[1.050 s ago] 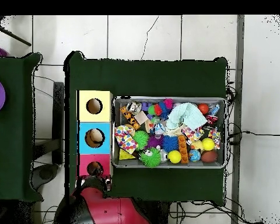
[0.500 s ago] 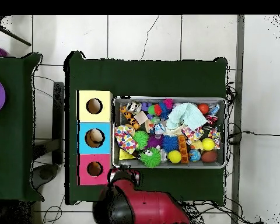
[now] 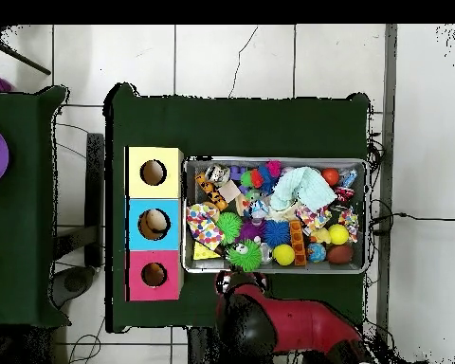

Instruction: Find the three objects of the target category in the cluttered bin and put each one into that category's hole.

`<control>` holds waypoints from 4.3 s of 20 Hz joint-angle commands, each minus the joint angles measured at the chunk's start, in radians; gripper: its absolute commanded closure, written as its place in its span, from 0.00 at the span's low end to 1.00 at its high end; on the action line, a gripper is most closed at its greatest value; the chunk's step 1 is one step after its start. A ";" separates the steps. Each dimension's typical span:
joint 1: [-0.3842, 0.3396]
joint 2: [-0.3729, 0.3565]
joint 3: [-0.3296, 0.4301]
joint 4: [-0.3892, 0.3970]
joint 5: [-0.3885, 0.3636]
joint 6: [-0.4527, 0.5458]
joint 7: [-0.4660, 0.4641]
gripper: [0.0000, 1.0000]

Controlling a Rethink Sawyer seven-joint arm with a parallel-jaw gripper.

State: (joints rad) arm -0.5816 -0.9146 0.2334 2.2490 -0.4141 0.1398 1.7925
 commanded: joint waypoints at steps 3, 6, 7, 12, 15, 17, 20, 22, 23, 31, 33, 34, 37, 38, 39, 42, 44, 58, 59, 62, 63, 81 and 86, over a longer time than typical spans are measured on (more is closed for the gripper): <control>-0.099 0.133 0.192 -0.165 -0.154 0.054 -0.130 1.00; -0.135 0.150 0.223 -0.185 -0.178 0.076 -0.137 1.00; -0.151 0.154 0.236 -0.189 -0.183 0.088 -0.144 1.00; -0.253 0.160 0.328 -0.211 -0.187 0.172 -0.207 1.00; -0.299 0.137 0.387 -0.231 -0.163 0.251 -0.250 1.00; -0.306 0.134 0.410 -0.251 -0.149 0.301 -0.260 1.00; -0.313 0.127 0.444 -0.277 -0.127 0.377 -0.261 1.00; -0.307 0.110 0.465 -0.288 -0.111 0.425 -0.253 1.00; -0.301 0.096 0.474 -0.290 -0.101 0.452 -0.245 1.00; -0.269 0.091 0.522 -0.373 -0.101 0.574 -0.233 1.00; -0.279 0.117 0.536 -0.397 -0.110 0.583 -0.248 1.00; -0.284 0.128 0.542 -0.408 -0.113 0.592 -0.255 1.00; -0.293 0.148 0.555 -0.440 -0.119 0.615 -0.268 1.00; -0.292 0.151 0.558 -0.451 -0.118 0.626 -0.270 1.00; -0.287 0.157 0.557 -0.470 -0.116 0.644 -0.271 1.00; -0.280 0.180 0.559 -0.515 -0.113 0.689 -0.281 1.00; -0.283 0.205 0.563 -0.552 -0.119 0.714 -0.305 1.00; -0.488 0.265 0.653 -0.576 -0.182 0.751 -0.535 1.00; -0.504 0.266 0.656 -0.563 -0.189 0.740 -0.542 1.00; -0.552 0.270 0.664 -0.525 -0.211 0.707 -0.564 1.00; -0.568 0.271 0.663 -0.507 -0.219 0.691 -0.565 1.00; -0.676 0.460 0.547 -0.372 -0.545 0.379 -0.439 1.00; -0.660 0.496 0.507 -0.371 -0.611 0.318 -0.391 1.00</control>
State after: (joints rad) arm -1.2741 -0.4960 0.8121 1.8288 -0.9077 0.5055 1.5211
